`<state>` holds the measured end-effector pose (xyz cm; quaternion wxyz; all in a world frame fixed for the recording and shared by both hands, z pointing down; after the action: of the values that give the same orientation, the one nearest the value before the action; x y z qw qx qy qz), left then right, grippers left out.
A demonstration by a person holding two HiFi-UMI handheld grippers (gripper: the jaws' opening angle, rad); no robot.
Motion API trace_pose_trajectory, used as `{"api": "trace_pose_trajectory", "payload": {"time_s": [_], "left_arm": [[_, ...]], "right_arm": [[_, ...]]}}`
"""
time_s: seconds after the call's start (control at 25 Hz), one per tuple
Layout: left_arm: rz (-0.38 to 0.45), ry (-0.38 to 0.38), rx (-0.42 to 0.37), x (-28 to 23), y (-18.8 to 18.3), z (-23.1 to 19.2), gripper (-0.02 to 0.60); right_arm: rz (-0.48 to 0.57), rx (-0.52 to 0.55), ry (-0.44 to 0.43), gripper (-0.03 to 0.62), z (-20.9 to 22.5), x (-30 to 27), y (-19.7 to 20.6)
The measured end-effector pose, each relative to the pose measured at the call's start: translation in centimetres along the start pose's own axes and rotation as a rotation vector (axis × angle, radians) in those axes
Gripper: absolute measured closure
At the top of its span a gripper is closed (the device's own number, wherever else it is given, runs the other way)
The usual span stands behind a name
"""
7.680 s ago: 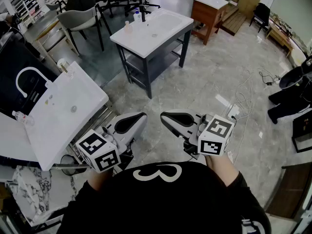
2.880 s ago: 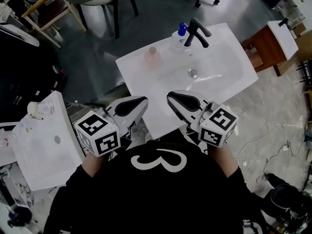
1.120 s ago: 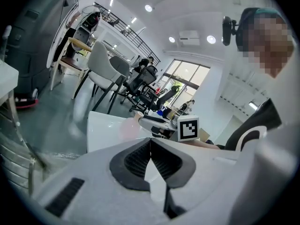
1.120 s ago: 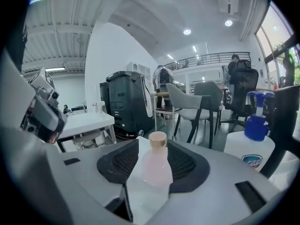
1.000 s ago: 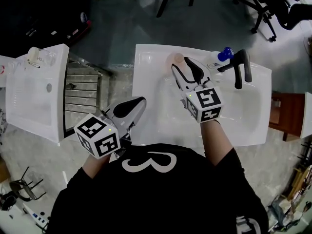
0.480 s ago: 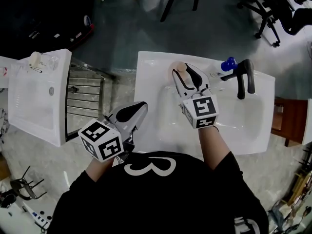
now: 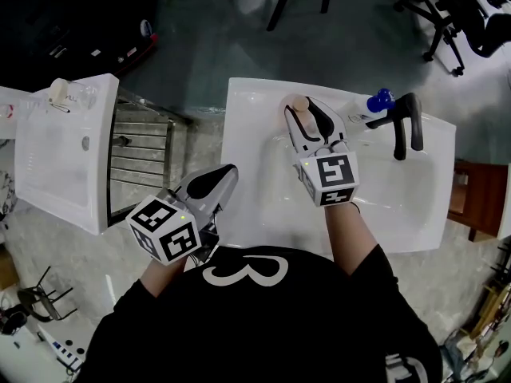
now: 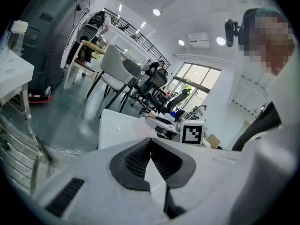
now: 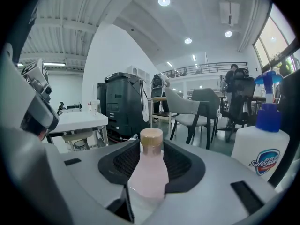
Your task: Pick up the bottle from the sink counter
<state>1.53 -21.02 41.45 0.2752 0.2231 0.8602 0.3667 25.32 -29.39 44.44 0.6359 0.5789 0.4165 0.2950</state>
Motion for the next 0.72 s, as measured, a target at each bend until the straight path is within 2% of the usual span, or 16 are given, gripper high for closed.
{"api": "trace_pose_trajectory", "payload": {"time_s": [0.28,0.48,0.72], "left_arm": [[0.023,-0.021,-0.006,0.4,0.1,0.5,0.566],[0.015,-0.052,-0.048,0.8,0.4,0.8,0.566],[0.006,-0.052,-0.014,0.4,1.2,0.9,0.566]], "right_arm": [[0.006,-0.002,-0.003,0.456,0.1,0.1,-0.1],[0.000,0.002,-0.008,0.459,0.1,0.1,0.0],[0.003,-0.005,-0.022,0.459,0.3,0.0,0.0]]}}
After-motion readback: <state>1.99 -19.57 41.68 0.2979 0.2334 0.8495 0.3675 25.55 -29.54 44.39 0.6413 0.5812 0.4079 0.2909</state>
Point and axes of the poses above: the fingertips, and each gripper's own axes: x backward along the fingers, z to its right, y out of its underside, the point moved 10 cm from there along x, backward along the fingers, and after that the axes turned 6 degrees about z, right-handed, at the moved point
